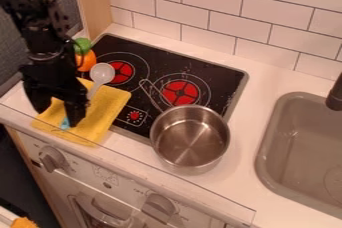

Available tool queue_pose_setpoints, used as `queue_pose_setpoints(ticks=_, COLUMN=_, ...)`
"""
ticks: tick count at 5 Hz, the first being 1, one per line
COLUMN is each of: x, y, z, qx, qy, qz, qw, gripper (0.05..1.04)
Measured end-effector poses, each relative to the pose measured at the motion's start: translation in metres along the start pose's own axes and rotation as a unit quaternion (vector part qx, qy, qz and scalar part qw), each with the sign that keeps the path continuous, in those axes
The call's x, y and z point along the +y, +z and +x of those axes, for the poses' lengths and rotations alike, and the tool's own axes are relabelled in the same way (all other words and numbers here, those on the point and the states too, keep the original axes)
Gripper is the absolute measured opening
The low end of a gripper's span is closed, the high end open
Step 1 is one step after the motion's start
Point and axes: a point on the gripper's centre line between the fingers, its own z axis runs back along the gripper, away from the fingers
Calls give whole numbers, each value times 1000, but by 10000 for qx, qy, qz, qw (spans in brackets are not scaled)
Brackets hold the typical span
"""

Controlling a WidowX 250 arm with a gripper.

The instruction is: Pick up the spatula and put it on the right corner of the burner

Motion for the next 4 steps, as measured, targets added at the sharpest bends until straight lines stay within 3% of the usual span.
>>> queue_pose_setpoints(ticks=2, x=4, y=-8, z=-5, qx=99, qy=-19, qz=-66, qw=9999, gripper=1000)
queue_pose_setpoints(ticks=3, x=0, y=-7, z=-7, qx=76, qy=-62, qz=-96, qw=9999, gripper=945)
queue_pose_setpoints(ticks=4, x=-5, y=-7, z=-7, qx=95, qy=-141, qz=-112, qw=9998, gripper=662)
